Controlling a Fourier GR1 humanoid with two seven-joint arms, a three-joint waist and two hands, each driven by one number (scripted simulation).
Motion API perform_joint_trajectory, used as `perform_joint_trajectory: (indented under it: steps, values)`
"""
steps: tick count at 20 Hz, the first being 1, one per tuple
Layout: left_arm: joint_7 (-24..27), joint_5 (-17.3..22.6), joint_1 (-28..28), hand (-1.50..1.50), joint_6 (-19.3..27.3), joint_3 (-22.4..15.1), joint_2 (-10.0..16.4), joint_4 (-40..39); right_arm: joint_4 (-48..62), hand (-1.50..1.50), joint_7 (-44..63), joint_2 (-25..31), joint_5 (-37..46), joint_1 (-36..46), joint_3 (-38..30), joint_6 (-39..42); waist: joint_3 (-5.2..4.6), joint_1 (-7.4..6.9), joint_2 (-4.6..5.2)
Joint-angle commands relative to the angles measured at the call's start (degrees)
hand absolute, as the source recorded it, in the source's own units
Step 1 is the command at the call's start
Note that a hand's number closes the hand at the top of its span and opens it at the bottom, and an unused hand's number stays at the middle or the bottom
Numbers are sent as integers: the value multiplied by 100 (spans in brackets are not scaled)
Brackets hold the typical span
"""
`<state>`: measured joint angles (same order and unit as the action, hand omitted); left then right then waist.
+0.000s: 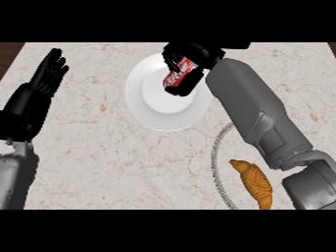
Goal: Pick the can from the placemat and place it in the plate
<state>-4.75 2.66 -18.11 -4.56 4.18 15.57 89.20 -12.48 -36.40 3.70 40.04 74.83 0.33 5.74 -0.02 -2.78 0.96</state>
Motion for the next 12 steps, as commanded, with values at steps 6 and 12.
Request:
perform_joint_trajectory:
  steps: [6, 12]
  values:
    - [-192, 103, -225, 0, -172, 4, 62, 73, 505, 150, 395, -364, 15, -77, 136, -617, 0, -240, 63]
    - [-271, -87, -507, 0, -7, -224, -168, 11, 724, -150, 454, -369, -283, -202, 134, -262, 2, -415, 113]
